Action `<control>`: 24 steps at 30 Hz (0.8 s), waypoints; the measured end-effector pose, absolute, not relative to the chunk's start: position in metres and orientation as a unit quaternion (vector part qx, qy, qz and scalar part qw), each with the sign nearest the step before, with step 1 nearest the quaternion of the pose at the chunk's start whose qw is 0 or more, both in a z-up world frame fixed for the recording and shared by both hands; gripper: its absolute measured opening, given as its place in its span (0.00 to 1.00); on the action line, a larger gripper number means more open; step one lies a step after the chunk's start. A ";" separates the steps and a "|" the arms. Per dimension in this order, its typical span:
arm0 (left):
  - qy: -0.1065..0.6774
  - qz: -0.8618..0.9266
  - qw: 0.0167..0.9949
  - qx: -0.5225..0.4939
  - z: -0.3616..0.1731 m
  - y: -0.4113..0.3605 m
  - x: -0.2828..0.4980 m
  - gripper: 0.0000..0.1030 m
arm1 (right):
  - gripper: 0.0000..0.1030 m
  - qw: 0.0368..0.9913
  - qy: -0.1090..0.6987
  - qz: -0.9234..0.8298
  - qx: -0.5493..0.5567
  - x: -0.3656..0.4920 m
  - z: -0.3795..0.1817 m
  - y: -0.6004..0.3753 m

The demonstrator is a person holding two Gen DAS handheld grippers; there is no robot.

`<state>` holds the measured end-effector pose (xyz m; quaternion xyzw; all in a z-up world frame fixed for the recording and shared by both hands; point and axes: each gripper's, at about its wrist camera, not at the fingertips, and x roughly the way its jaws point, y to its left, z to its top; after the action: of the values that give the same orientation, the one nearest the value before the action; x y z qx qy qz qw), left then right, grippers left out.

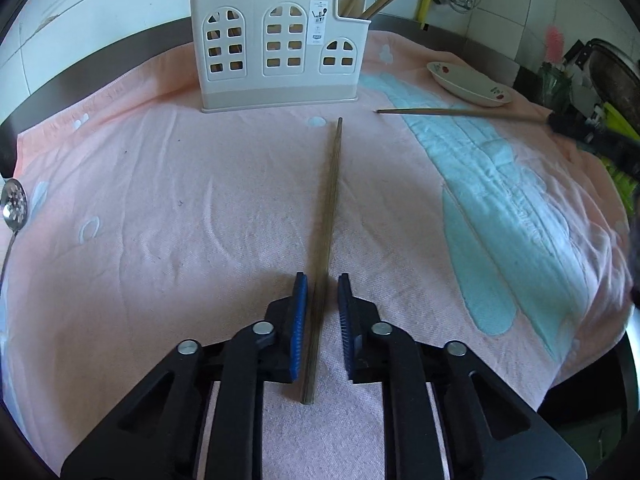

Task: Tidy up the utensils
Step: 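Lift the held chopstick upright with the right tool toward the caddy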

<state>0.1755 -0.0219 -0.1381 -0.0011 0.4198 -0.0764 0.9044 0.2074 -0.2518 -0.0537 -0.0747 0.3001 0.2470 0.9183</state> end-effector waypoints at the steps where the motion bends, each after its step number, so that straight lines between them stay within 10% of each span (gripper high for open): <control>1: 0.420 -0.072 0.904 0.004 -0.138 -0.023 0.177 0.09 | 0.06 0.920 0.294 0.248 -0.074 0.205 -0.048 -0.251; 24: 0.298 -0.103 0.949 0.000 -0.011 -0.006 0.154 0.05 | 0.06 0.914 0.291 0.261 -0.111 0.208 0.031 -0.217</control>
<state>0.1543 -0.0056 -0.0109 -0.0003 0.2984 -0.1032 0.9488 0.2077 -0.2167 0.0306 -0.1111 0.2906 0.2605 0.9140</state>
